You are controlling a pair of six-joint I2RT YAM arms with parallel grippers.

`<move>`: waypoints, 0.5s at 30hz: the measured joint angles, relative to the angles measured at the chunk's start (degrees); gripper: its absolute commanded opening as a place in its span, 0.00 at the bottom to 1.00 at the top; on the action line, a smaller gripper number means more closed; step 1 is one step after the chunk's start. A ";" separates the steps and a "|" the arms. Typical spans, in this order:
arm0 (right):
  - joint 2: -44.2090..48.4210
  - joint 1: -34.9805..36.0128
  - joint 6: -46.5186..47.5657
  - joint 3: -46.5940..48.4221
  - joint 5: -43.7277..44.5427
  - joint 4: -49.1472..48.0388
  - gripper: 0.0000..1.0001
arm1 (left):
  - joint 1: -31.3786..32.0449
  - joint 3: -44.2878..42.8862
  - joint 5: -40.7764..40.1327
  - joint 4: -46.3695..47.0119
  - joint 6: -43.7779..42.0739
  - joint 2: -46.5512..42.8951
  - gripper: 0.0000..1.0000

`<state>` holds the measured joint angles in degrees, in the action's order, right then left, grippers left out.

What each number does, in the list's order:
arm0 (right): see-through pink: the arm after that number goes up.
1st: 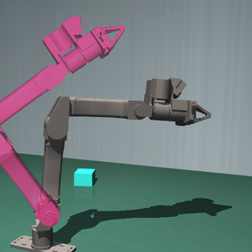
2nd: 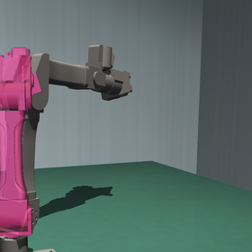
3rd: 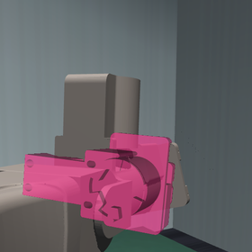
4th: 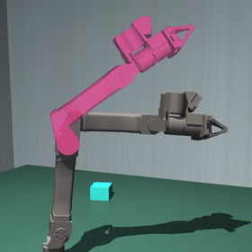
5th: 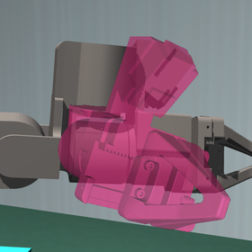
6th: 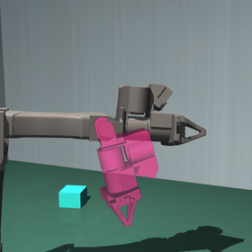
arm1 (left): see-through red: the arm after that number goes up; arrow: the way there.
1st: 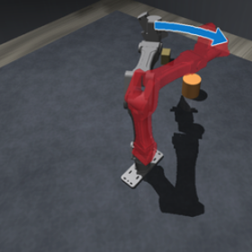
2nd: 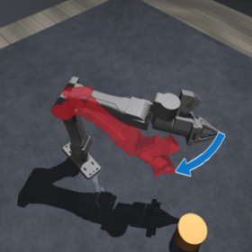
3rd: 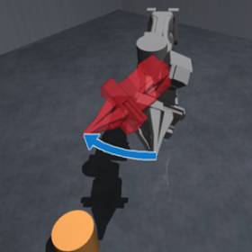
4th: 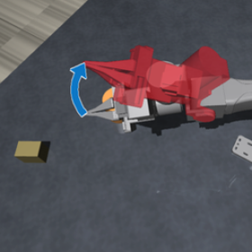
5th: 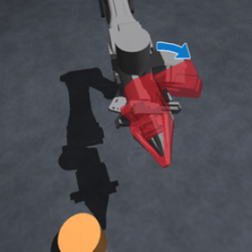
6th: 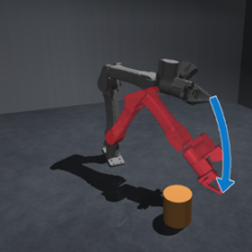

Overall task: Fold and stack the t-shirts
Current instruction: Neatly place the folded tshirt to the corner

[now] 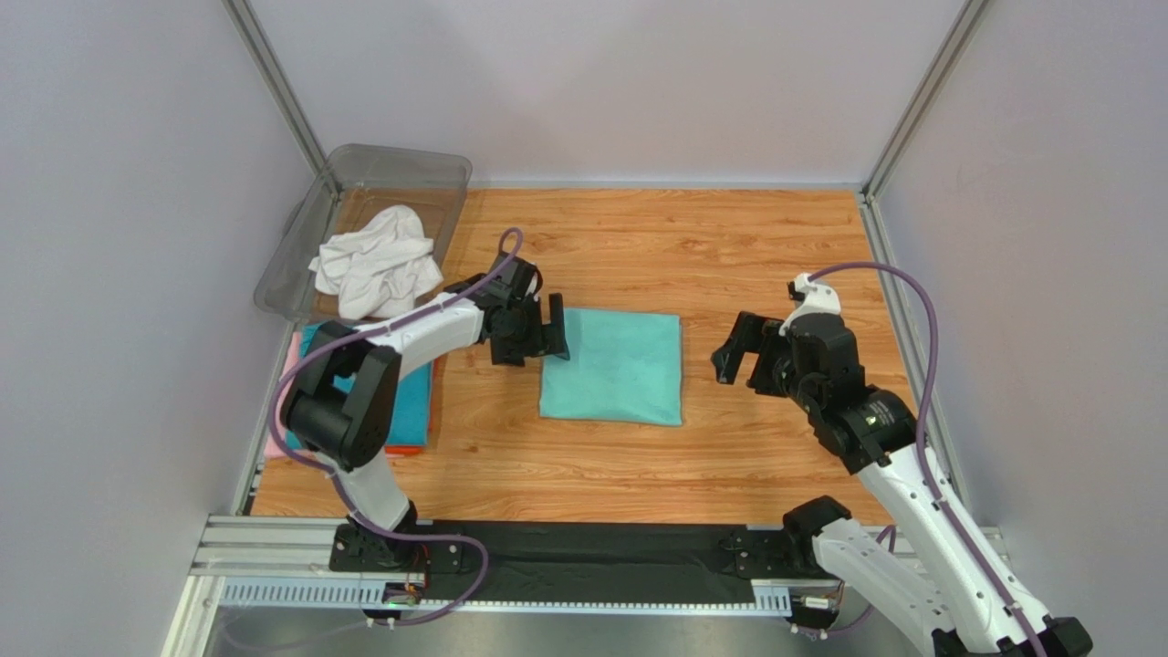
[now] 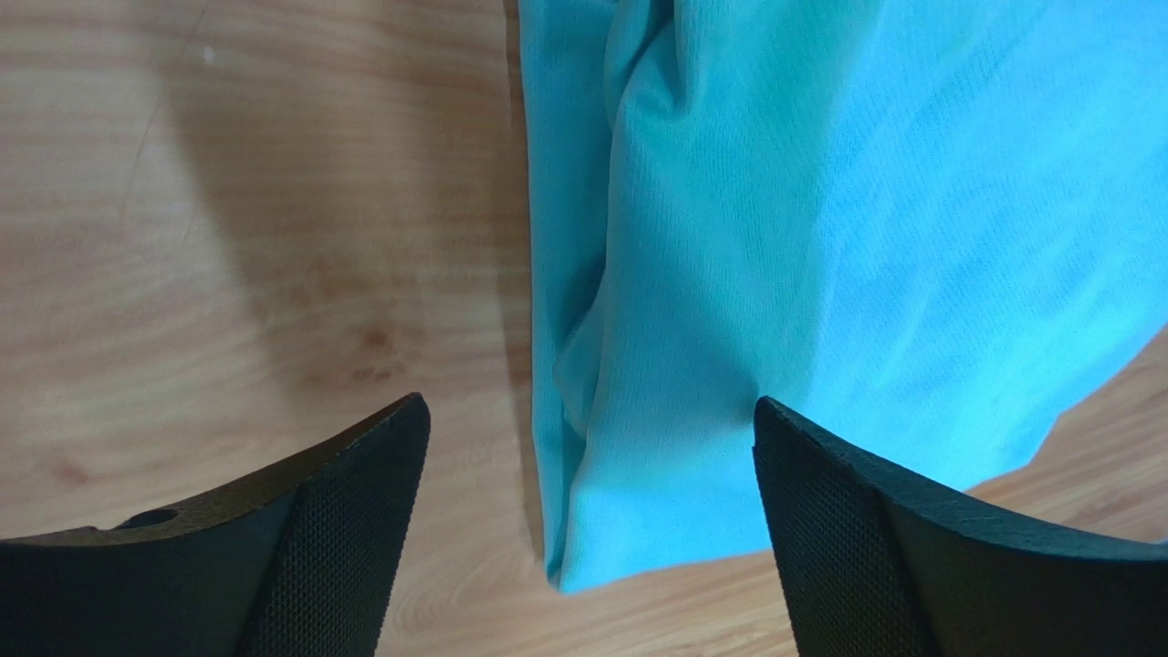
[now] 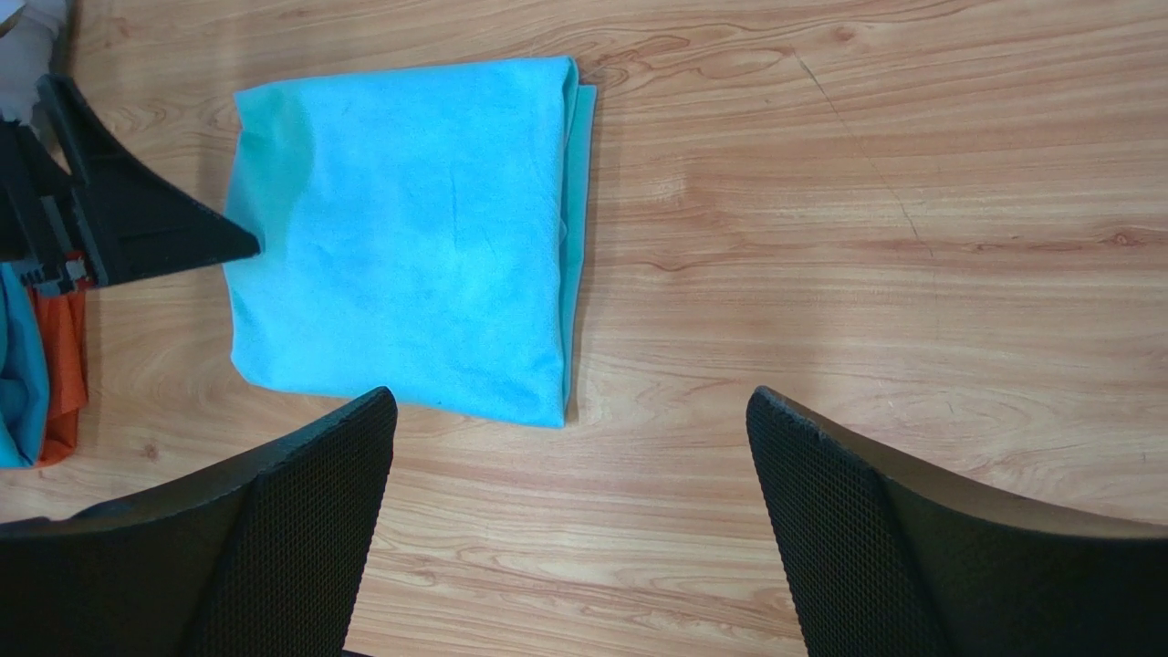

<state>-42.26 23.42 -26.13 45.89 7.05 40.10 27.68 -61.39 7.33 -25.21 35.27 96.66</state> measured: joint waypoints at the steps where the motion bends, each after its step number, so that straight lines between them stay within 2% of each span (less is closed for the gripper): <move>1: -0.35 0.00 0.28 0.00 -0.09 0.02 1.00 | -0.07 -1.14 0.28 0.15 -0.07 1.92 0.87; 2: -0.70 0.00 0.55 0.02 -0.15 0.02 1.00 | -0.11 -2.23 0.57 0.50 -0.09 3.85 0.83; 3: -1.16 0.00 0.83 0.02 -0.28 0.04 1.00 | -0.20 -2.99 0.92 0.76 -0.17 5.44 0.73; 5: -1.73 0.00 1.33 0.02 -0.48 0.07 1.00 | -0.35 -4.00 1.64 0.68 -0.09 7.58 0.69; 7: -1.86 0.00 1.84 0.02 -0.90 0.07 1.00 | -0.42 -4.72 2.14 1.05 -0.20 8.26 0.61; 9: -1.86 0.00 2.25 0.07 -1.66 -0.02 1.00 | -0.46 -5.07 2.78 1.33 -0.15 9.05 0.55; 12: -1.84 0.00 2.69 0.15 -2.43 -0.07 1.00 | -0.44 -5.40 3.87 1.90 -0.04 9.73 0.55; 14: -1.84 0.00 3.06 0.17 -2.71 -0.09 1.00 | -0.31 -5.55 4.20 2.25 -0.07 10.05 0.48; 15: -1.84 0.00 3.19 0.17 -2.89 -0.09 1.00 | -0.09 -5.60 4.20 2.34 0.02 10.16 0.48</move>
<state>-44.10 23.42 -22.94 46.06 4.16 40.01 27.59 -66.98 11.53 -22.87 35.29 106.83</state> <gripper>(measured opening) 0.998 0.521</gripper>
